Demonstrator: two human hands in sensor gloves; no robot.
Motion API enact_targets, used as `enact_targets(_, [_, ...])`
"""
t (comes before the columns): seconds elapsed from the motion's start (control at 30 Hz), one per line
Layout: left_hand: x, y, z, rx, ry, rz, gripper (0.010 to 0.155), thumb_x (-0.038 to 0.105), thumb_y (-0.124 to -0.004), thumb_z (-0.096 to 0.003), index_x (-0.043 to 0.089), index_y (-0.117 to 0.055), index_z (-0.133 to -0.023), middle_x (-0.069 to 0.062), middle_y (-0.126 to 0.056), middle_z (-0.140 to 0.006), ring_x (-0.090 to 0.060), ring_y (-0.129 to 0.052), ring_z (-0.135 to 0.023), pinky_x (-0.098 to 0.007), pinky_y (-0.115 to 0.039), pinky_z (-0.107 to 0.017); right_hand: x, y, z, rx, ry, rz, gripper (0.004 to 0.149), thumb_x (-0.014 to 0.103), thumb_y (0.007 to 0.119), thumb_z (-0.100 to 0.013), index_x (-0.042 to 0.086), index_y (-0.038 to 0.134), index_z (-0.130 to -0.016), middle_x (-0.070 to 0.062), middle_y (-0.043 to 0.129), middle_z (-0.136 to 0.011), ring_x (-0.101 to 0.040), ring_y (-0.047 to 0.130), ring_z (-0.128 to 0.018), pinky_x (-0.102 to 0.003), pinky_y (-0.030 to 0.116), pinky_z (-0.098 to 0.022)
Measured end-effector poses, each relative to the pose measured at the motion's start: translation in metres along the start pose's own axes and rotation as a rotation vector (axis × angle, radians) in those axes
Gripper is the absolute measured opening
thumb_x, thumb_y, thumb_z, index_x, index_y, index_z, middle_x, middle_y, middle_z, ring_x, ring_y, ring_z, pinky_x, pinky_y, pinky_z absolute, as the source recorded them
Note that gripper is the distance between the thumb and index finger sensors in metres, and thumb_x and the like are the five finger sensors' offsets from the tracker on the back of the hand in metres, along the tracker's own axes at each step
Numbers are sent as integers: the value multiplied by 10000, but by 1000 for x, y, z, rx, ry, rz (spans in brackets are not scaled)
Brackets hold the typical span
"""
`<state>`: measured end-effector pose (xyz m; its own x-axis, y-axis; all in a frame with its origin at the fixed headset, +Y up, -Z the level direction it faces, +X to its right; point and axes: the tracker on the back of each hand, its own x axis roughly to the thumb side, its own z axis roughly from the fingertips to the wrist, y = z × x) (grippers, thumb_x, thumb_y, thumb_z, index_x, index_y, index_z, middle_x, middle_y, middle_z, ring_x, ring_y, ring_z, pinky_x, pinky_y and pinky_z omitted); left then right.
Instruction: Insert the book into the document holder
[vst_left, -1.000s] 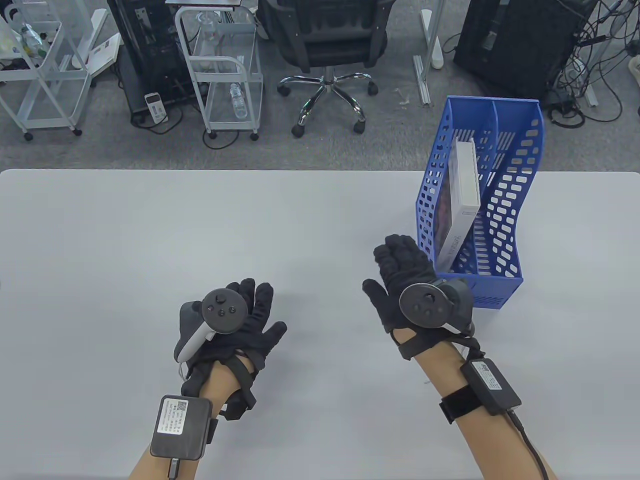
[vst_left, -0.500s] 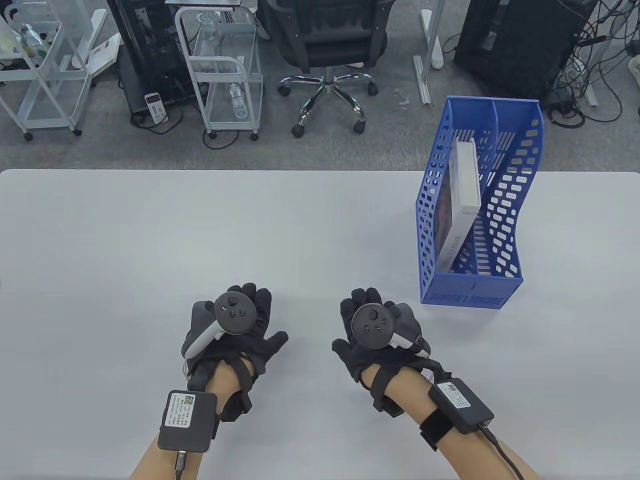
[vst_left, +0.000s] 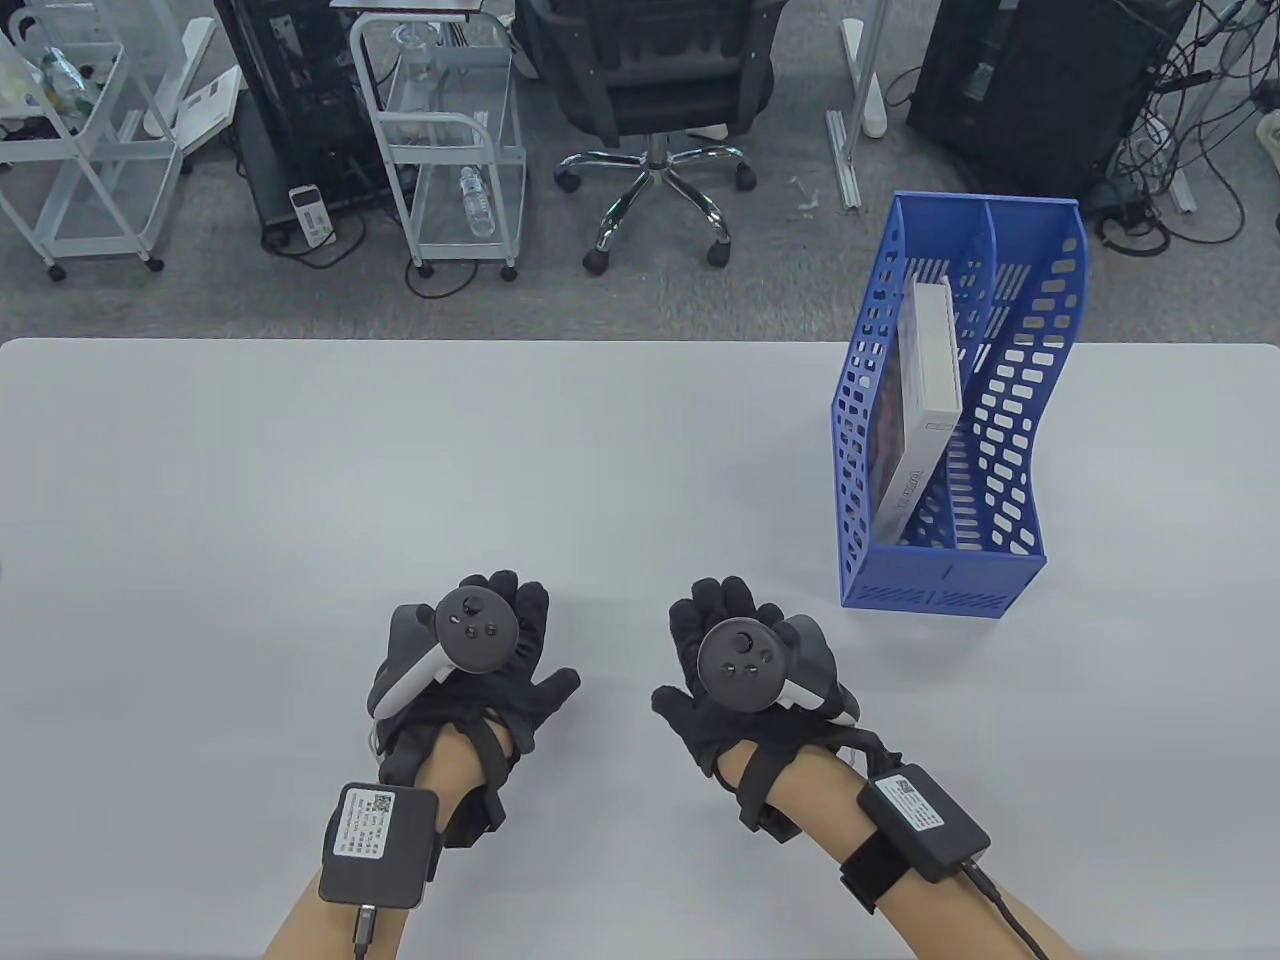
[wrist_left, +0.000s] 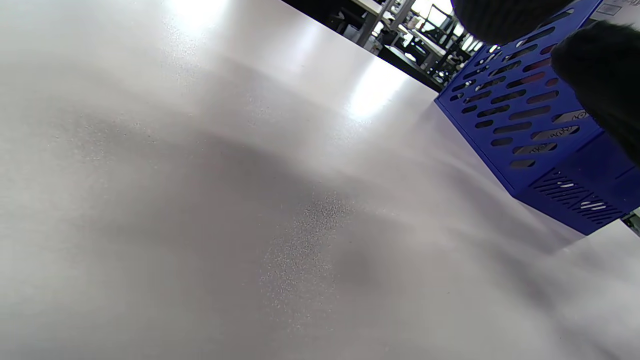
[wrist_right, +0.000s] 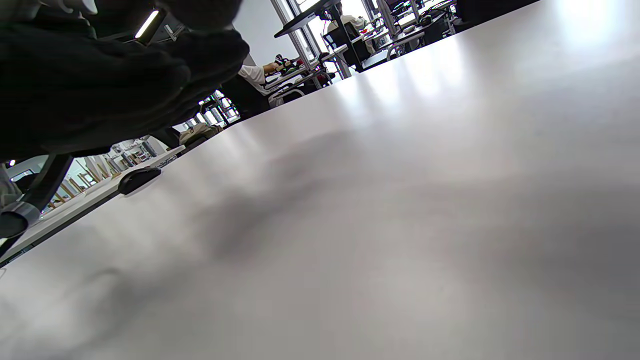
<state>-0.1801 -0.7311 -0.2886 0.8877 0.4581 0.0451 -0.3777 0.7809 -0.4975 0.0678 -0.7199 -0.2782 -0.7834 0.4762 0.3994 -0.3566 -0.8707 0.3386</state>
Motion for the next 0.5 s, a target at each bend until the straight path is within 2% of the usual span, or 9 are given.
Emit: enact_targets(0.5, [-1,-1,1,-9,11,2,879,655,-635,-412,341,-63,-1002,70,78,-1068,-210,117,-1019,-558,-65,-724,-3,4,0,20,16,11,807,467,656,-462,3,208,-948,-251,41,-980,-528,-3,-848,-707,107,-544])
